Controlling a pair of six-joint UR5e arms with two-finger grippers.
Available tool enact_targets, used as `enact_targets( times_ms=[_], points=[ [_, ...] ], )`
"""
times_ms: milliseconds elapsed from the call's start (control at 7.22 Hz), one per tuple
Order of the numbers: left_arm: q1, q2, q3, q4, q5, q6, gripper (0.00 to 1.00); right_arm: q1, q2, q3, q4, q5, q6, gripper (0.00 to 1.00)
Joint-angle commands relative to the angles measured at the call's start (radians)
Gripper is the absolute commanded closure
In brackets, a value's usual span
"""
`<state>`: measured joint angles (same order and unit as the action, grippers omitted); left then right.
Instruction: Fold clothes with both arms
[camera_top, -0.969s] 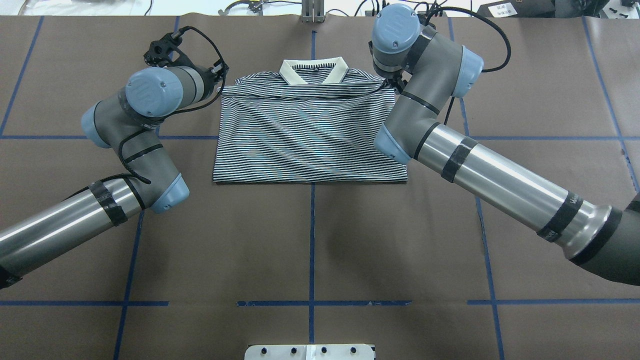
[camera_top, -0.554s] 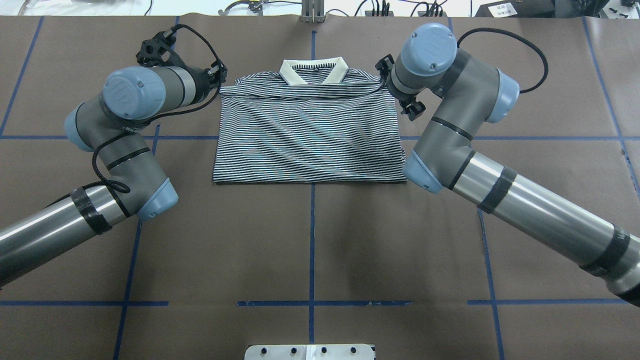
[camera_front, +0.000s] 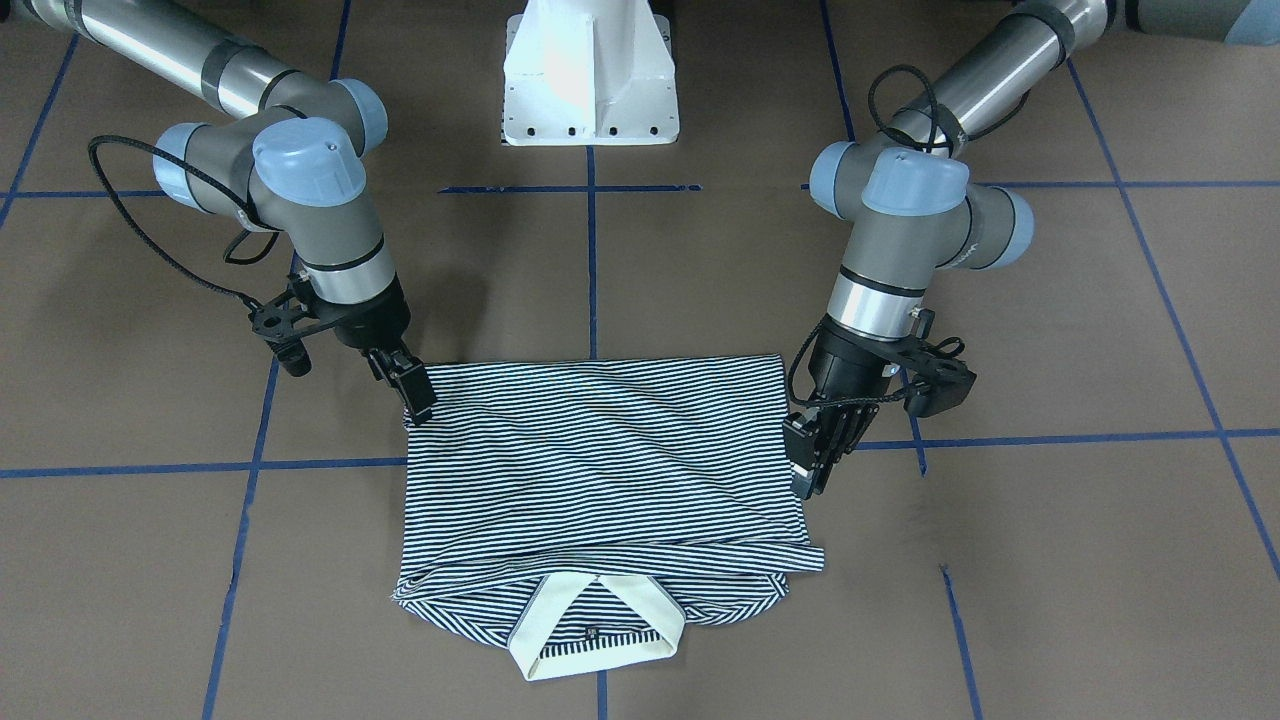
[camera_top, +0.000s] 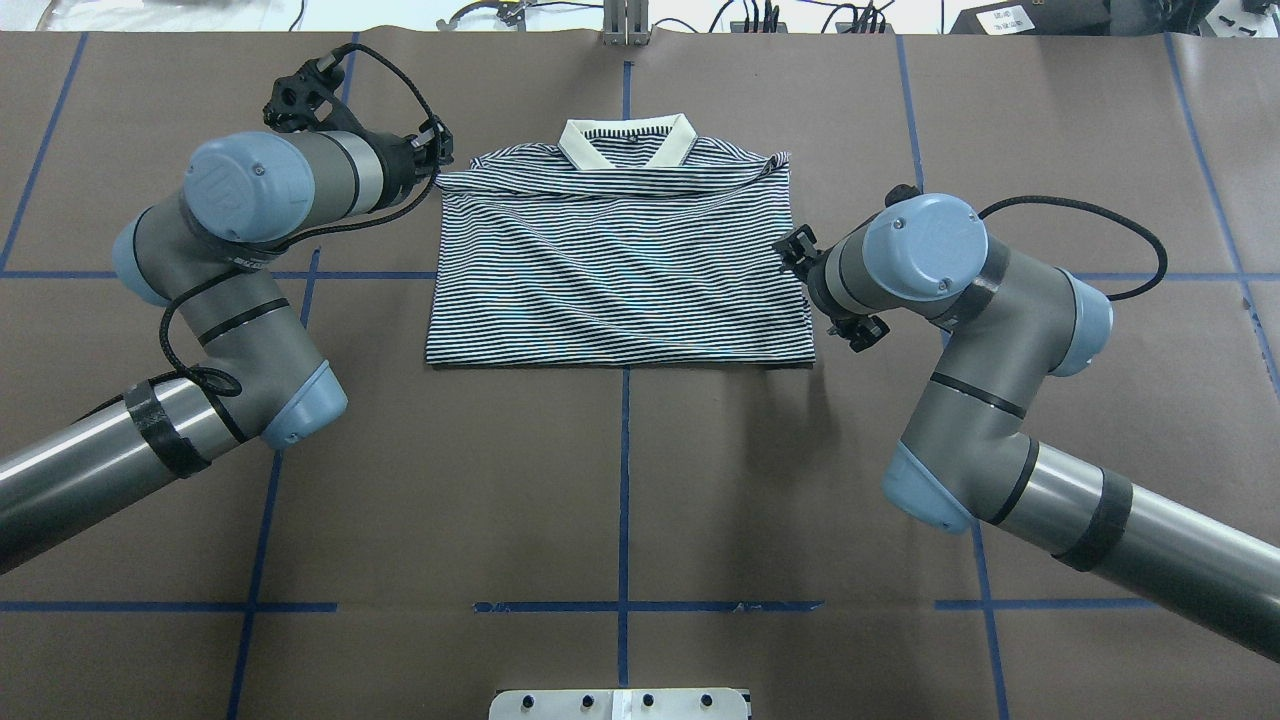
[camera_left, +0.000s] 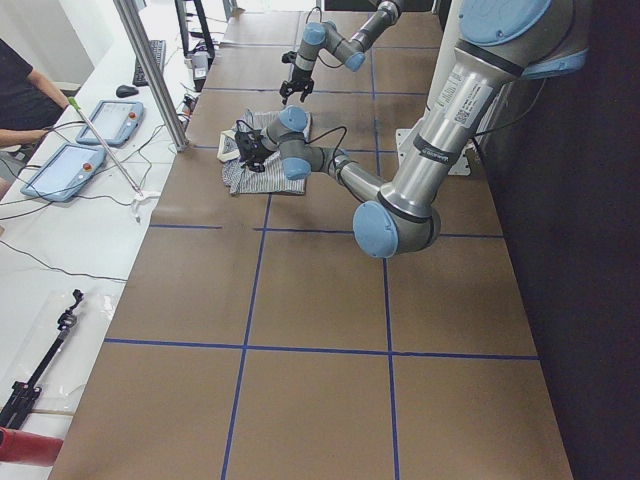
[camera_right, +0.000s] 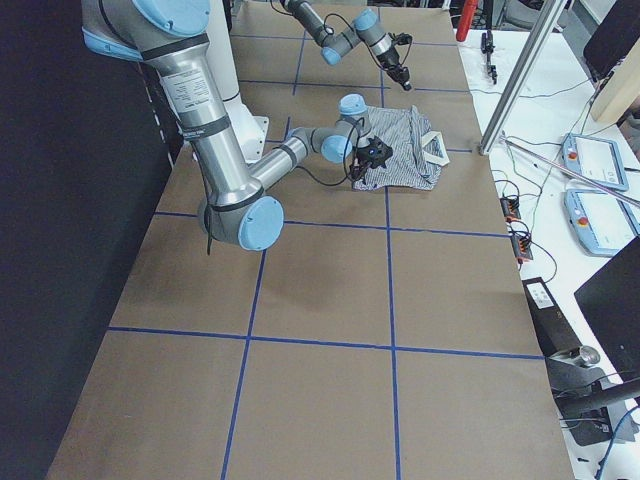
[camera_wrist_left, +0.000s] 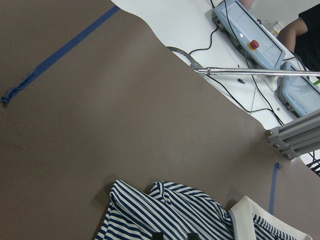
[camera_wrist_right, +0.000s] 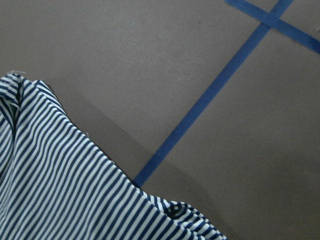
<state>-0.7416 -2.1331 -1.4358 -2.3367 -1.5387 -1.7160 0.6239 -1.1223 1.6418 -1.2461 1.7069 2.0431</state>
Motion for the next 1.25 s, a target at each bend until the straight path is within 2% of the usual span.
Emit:
enact_targets(
  times_ms=[0, 277, 692, 969, 1108],
  points=[
    [0.001, -0.001, -0.006, 0.002, 0.002, 0.000, 0.71, -0.019, -0.016, 0.012, -0.010, 0.000, -0.003, 0.06],
    [0.001, -0.001, -0.015, 0.002, 0.003, 0.000, 0.71, -0.029, -0.022, 0.009, -0.013, 0.002, -0.001, 0.10],
    [0.001, 0.001, -0.015, 0.002, 0.003, 0.000, 0.71, -0.042, -0.025, 0.006, -0.038, 0.004, -0.001, 0.21],
    [0.001, 0.001, -0.014, 0.002, 0.003, 0.000, 0.71, -0.061, -0.025, 0.010, -0.042, 0.000, 0.020, 0.53],
    [0.001, 0.009, -0.014, 0.002, 0.005, 0.000, 0.71, -0.062, -0.025, 0.010, -0.042, 0.000, 0.022, 0.63]
  ],
)
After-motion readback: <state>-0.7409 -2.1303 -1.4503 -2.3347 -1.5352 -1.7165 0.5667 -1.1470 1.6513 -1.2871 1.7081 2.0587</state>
